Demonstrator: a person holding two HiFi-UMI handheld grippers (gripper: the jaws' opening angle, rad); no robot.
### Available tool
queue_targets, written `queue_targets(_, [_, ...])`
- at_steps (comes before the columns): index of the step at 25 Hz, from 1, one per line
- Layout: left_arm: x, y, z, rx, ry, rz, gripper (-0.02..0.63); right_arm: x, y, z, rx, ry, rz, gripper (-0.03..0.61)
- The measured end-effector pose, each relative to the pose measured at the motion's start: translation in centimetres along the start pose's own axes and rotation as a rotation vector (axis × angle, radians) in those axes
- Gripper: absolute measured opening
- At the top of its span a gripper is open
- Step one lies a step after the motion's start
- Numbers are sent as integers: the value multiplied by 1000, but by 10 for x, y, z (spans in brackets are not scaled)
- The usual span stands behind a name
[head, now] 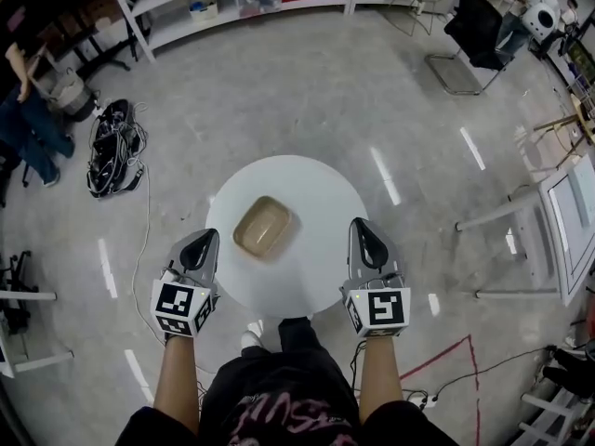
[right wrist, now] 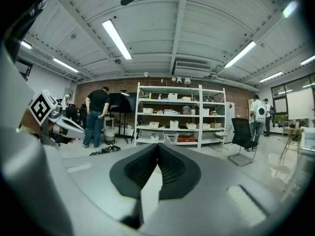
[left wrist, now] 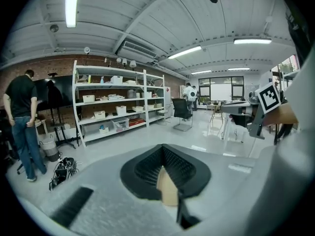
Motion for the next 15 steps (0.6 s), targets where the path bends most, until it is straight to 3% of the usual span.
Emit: queue_targets(15, [-37, -15, -5, 37, 107, 41, 2, -46, -36, -32, -44, 131, 46, 0])
Point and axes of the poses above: the fingertips, and each gripper's own axes: x backward along the fingers, z to its left, y out of its top, the point moved 9 cm from there along x, backward along the fingers, and after that the axes turned 11 degrees about -z, right-handed, at the moved point
